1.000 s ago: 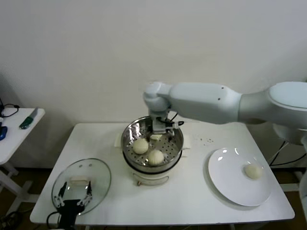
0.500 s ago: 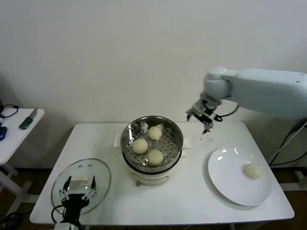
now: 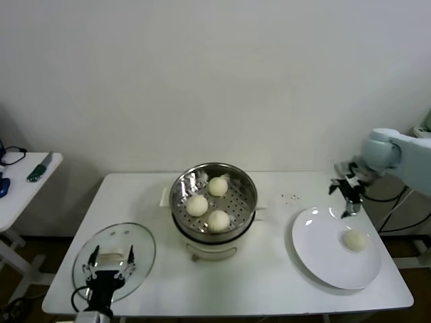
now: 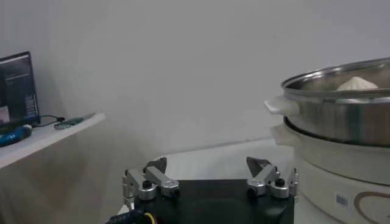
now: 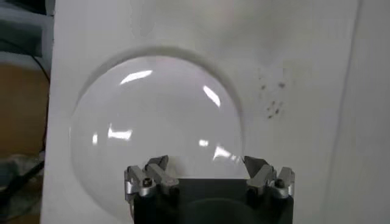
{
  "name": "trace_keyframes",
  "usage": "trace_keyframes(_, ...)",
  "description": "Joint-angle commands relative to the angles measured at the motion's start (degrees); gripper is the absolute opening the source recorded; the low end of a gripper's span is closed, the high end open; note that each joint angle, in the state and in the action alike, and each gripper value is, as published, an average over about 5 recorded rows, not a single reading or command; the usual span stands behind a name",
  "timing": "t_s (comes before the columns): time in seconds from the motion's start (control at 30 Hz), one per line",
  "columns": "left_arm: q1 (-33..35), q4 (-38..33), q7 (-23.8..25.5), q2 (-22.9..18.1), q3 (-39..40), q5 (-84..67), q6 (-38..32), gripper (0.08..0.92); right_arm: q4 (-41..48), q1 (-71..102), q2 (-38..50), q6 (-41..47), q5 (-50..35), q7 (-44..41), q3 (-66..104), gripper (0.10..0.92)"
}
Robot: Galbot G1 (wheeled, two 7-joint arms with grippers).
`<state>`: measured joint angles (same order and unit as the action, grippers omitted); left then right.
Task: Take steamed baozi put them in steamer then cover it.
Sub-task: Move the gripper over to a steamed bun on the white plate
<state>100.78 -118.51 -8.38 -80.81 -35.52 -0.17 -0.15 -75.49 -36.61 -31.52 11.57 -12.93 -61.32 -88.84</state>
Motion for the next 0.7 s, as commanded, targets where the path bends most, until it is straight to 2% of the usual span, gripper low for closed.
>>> trace_keyframes(0.03, -0.11, 0.16, -0.05, -0.28, 0.32, 0.71, 0.24, 0.823, 6.45, 24.29, 8.43, 0.91, 8.21, -1.79, 20.53, 0.823)
trace_keyframes(0.27, 0.01, 0.24, -0.09, -0.36, 0.41, 1.23, 0.40, 0.823, 11.60, 32.21, 5.73, -1.83, 11.44, -1.45, 29.95, 0.823)
trace_keyframes(0.7, 0.42, 0.44, -0.24, -0.73, 0.28, 1.67, 0.39, 0.823, 17.60, 33.15, -0.59, -4.44, 14.69, -1.84, 30.79, 0.823)
